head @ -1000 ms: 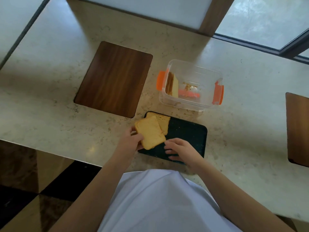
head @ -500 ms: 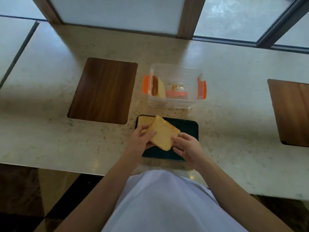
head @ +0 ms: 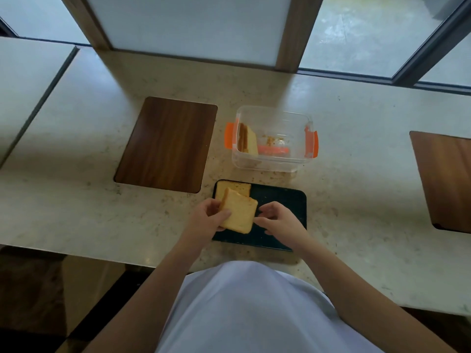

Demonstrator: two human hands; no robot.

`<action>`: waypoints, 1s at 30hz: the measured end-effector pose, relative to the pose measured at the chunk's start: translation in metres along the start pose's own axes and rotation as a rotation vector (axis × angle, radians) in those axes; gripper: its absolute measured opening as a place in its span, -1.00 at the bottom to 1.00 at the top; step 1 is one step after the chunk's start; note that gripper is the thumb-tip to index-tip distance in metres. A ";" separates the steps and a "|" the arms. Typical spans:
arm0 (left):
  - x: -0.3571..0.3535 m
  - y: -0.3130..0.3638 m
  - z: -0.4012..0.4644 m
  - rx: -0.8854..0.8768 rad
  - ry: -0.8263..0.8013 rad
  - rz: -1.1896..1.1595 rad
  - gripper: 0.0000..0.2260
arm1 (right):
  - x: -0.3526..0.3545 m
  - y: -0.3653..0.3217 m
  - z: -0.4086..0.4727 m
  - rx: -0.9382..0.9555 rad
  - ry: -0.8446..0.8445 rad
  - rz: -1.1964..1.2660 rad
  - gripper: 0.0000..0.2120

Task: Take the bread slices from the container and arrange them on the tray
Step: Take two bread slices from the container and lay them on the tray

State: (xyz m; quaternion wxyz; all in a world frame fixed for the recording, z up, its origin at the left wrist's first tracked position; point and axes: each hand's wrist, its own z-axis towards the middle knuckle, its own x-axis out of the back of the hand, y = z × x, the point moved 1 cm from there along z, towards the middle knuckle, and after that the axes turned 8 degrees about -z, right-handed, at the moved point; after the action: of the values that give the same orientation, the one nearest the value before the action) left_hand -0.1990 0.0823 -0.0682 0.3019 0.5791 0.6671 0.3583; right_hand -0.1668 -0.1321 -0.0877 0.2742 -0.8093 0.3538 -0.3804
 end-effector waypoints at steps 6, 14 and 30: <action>0.007 -0.018 0.001 0.122 0.037 -0.071 -0.67 | -0.018 0.001 0.010 -0.080 -0.059 0.035 -0.77; 0.018 -0.047 0.010 0.009 0.151 0.303 -0.75 | -0.042 0.006 0.025 -0.176 -0.124 -0.026 -0.69; 0.021 -0.049 0.034 -0.162 0.131 0.698 -0.84 | -0.058 0.013 0.030 -0.268 -0.071 0.014 -0.65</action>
State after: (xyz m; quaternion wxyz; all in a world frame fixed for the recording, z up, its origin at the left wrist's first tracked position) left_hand -0.2013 0.1043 -0.1275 0.1628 0.7221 0.4167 0.5278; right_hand -0.1744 -0.0895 -0.1383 0.1785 -0.8491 0.3972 -0.2990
